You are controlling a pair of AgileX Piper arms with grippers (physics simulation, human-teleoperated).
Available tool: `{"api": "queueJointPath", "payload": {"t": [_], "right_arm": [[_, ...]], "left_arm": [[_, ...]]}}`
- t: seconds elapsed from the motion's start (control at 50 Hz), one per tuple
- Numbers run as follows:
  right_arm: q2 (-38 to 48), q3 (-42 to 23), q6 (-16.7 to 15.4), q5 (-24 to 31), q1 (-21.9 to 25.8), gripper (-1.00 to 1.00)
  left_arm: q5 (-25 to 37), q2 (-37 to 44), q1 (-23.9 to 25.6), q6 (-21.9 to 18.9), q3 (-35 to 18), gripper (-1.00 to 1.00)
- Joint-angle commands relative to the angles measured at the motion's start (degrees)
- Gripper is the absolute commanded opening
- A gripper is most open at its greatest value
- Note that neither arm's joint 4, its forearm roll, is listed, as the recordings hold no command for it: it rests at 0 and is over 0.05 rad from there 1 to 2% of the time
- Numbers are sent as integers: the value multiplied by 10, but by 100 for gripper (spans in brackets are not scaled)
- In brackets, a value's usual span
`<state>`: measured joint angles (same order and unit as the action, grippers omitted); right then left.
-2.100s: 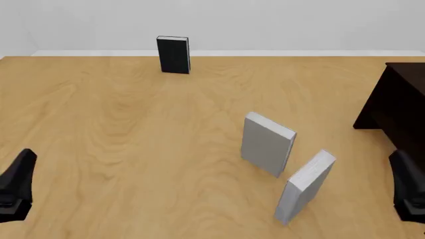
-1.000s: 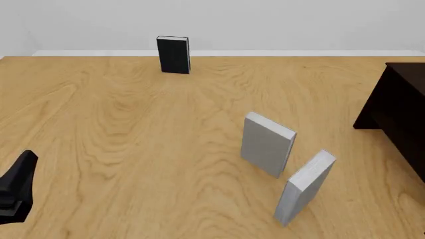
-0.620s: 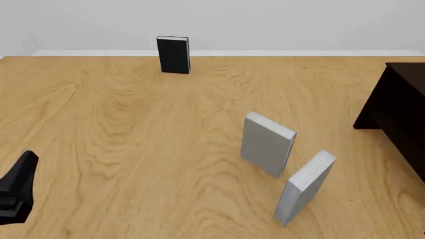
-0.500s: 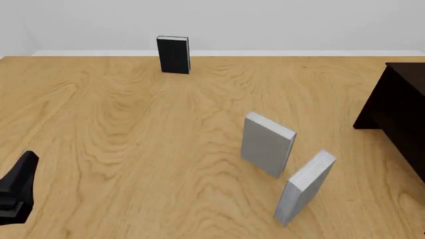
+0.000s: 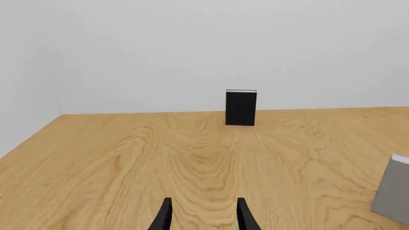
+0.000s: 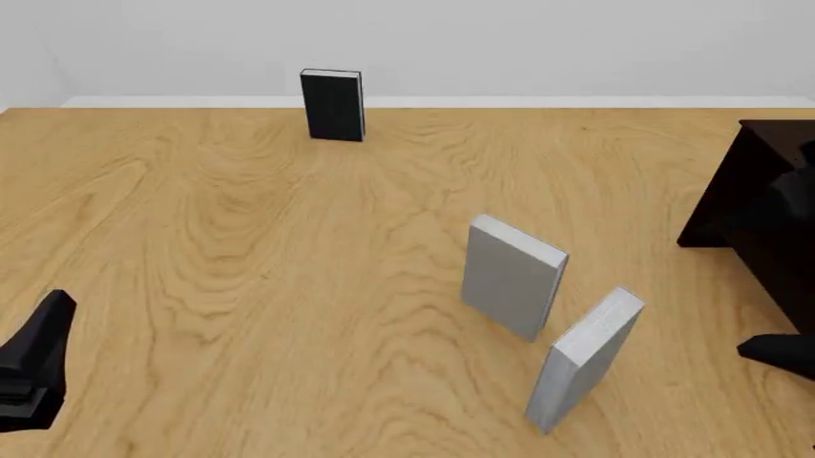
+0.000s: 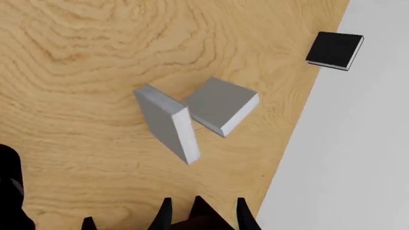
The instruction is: Pick up the book on the right and place it on the cabinet shelf.
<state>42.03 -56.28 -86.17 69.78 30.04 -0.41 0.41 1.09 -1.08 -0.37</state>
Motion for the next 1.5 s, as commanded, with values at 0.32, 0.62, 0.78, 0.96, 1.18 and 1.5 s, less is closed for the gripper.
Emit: {"api": "queueJointPath", "payload": {"t": [0.32, 0.62, 0.78, 0.96, 1.18, 1.5], "right_arm": [[50, -2, -31, 1, 9, 100], [76, 1, -23, 1, 36, 100], [84, 4, -15, 1, 49, 100], [94, 10, -3, 1, 62, 100], [95, 18, -16, 1, 51, 100], [118, 7, 5, 1, 79, 100]], "left_arm": [[-1, 0, 3, -4, 1, 100], [-1, 0, 4, -5, 2, 100], [-1, 0, 6, -7, 2, 100], [-1, 0, 6, -7, 2, 100], [-1, 1, 6, -6, 2, 100], [0, 0, 8, -8, 2, 100]]}}
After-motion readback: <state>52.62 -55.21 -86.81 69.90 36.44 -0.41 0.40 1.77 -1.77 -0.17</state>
